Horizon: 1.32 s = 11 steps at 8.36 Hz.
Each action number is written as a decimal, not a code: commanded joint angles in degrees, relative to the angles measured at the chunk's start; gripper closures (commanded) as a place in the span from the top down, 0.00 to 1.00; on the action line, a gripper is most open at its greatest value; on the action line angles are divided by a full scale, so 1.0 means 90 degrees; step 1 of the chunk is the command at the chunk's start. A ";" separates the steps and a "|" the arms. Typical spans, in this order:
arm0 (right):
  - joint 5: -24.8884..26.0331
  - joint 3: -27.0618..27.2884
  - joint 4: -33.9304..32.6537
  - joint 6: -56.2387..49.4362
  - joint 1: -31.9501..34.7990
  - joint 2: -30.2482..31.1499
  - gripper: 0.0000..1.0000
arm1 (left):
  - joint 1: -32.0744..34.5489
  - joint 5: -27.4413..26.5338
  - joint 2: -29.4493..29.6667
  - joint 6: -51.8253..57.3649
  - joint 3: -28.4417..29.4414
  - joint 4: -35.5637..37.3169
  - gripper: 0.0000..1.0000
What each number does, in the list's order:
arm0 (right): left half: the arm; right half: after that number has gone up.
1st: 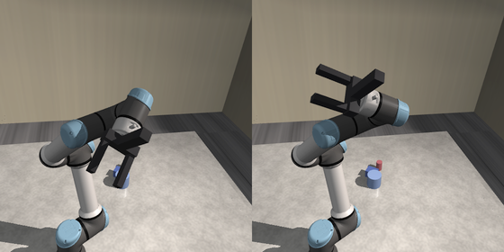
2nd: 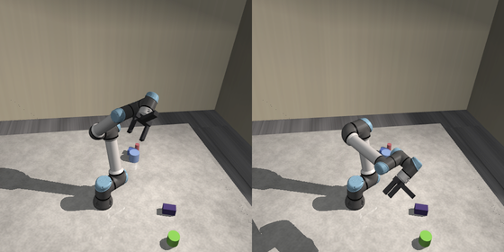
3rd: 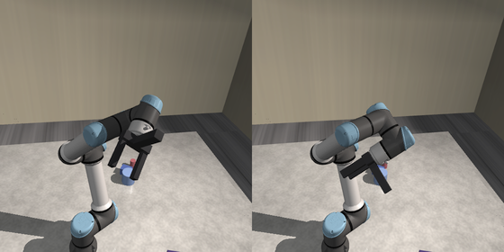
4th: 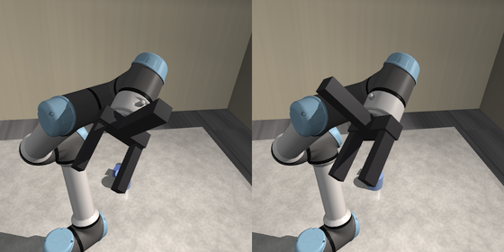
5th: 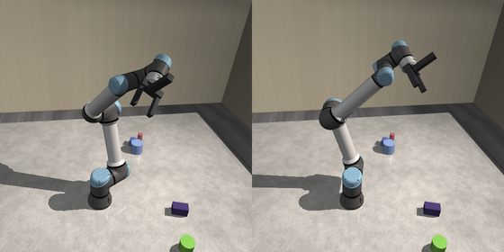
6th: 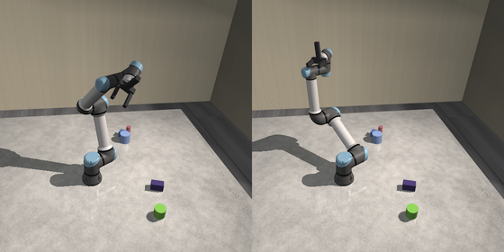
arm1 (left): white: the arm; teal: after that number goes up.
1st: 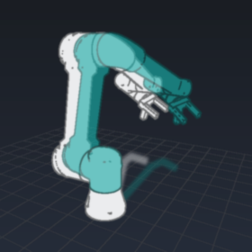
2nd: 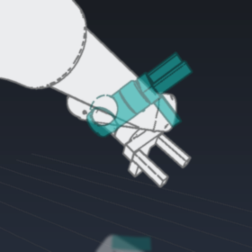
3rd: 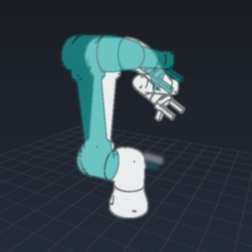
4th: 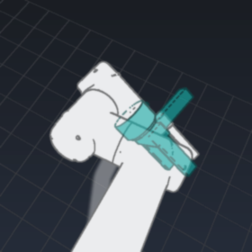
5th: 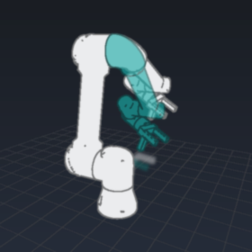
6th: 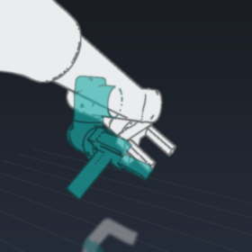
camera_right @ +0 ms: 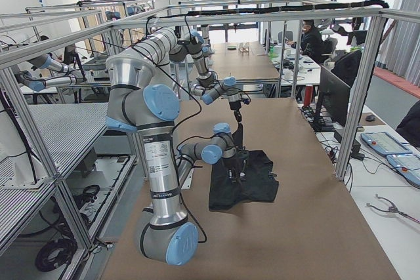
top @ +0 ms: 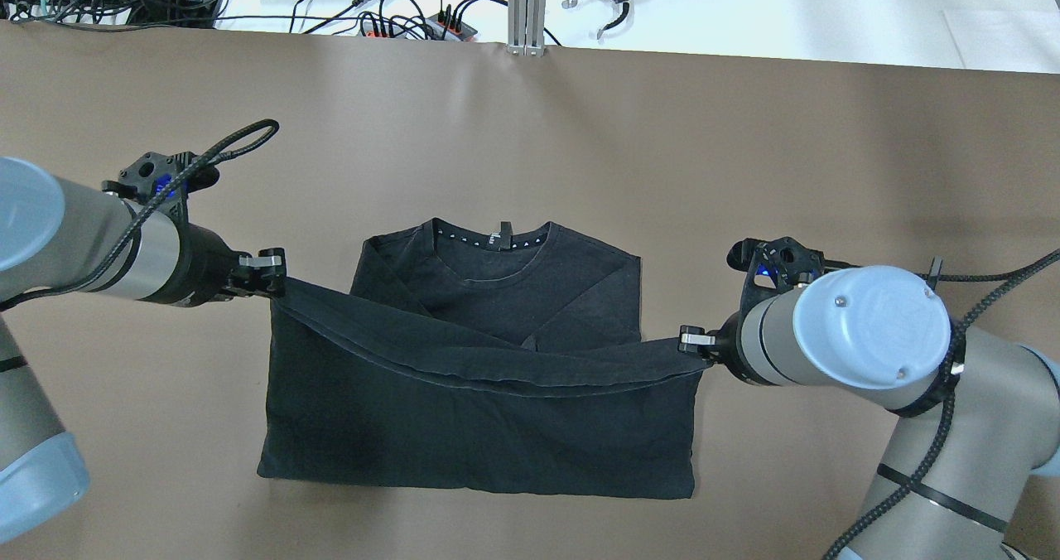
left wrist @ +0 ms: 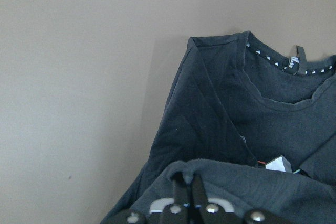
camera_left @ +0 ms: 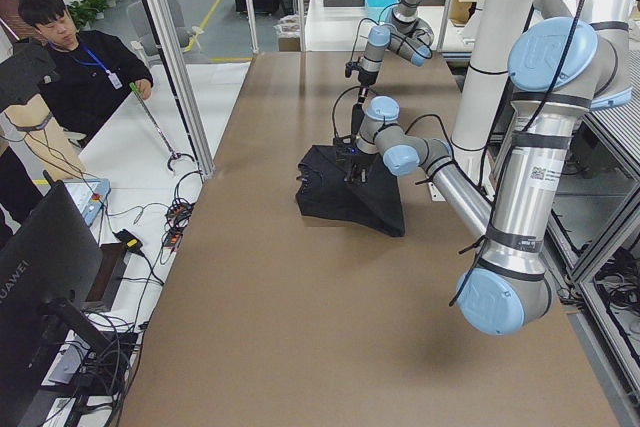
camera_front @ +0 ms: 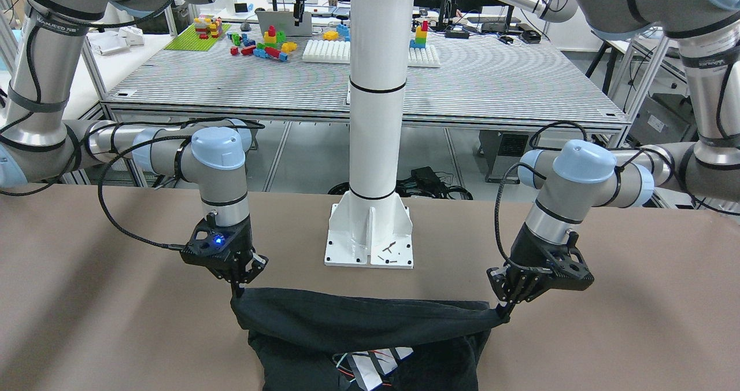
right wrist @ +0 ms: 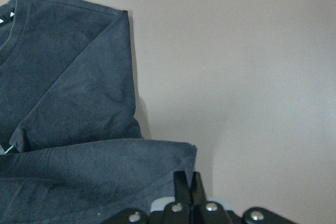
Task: Fold clothes
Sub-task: 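Lay the hem down near the neckline and open both grippers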
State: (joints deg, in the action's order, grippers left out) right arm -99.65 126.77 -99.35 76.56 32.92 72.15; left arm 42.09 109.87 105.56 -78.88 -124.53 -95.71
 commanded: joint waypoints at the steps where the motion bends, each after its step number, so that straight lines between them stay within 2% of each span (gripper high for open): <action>1: -0.0002 -0.0635 0.0323 -0.0372 0.0356 -0.0164 0.00 | 0.0303 -0.0001 0.0739 0.0131 0.1068 -0.0029 0.00; 3: 0.0018 -0.1688 0.1385 -0.0352 0.0434 -0.0272 0.00 | 0.0343 -0.0252 0.1033 0.0268 0.1753 -0.0058 0.00; 5: 0.0018 -0.2685 0.1741 -0.0343 0.0512 -0.0758 0.00 | 0.0304 -0.0547 0.1491 0.0269 0.2756 -0.0146 0.00; 6: 0.0056 -0.2854 0.1761 -0.0352 0.0512 -0.0770 0.00 | 0.0255 -0.0789 0.1552 0.0269 0.3207 -0.0533 0.00; 9: 0.0193 -0.3187 0.1975 -0.0362 0.0512 -0.0770 0.02 | 0.0158 -0.0879 0.1562 0.0278 0.4322 -0.1813 0.00; 10: 0.0193 -0.3217 0.2141 -0.0362 0.0512 -0.0761 0.28 | 0.0206 -0.0860 0.1552 0.0569 0.4344 -0.1981 0.06; 11: 0.0193 -0.3217 0.2287 -0.0381 0.0512 -0.0761 0.65 | 0.0245 -0.0850 0.1504 0.1074 0.4296 -0.1992 0.50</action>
State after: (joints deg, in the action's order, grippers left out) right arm -97.99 98.44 -81.24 73.31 37.52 65.28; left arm 43.90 102.14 119.55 -74.99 -86.80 -111.31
